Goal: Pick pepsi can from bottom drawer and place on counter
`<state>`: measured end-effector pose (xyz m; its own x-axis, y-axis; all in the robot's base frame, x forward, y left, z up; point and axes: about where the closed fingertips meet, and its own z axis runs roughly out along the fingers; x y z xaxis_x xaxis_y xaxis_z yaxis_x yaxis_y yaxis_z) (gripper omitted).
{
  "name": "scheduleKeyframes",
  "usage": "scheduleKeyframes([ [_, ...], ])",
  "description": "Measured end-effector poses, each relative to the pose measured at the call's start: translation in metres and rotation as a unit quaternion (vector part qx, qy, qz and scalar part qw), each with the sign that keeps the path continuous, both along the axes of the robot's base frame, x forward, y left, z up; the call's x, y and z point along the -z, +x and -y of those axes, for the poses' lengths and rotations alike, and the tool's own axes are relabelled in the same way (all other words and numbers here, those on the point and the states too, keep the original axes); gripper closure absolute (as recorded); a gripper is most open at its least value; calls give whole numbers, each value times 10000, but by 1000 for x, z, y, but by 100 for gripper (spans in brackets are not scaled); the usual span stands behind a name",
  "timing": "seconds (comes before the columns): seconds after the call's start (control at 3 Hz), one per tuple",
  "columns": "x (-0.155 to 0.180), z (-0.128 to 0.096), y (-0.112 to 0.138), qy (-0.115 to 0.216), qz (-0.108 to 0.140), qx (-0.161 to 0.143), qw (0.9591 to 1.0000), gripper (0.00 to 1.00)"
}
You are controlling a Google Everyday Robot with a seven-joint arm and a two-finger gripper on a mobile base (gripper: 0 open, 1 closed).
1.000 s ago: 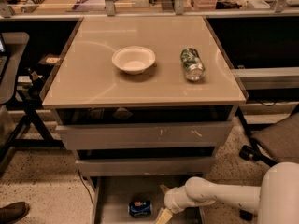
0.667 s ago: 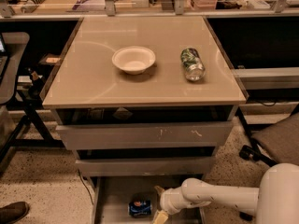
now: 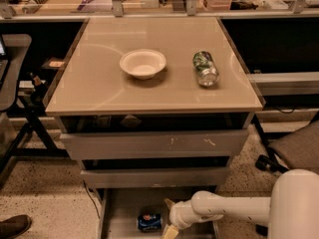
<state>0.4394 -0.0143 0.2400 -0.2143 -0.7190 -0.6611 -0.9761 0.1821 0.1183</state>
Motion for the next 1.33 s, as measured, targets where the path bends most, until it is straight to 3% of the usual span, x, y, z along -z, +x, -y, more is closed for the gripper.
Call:
scheduleKeyframes([
  [0.33,49,-13,11,-214,73,120,9997,0],
  [0.67,50,-13,11,-211,73,132,9997,0],
  [1.0,51,-27,13,-117,173,1,9998,0],
  [1.33,54,-57,14,41,287,-293,9992,0],
])
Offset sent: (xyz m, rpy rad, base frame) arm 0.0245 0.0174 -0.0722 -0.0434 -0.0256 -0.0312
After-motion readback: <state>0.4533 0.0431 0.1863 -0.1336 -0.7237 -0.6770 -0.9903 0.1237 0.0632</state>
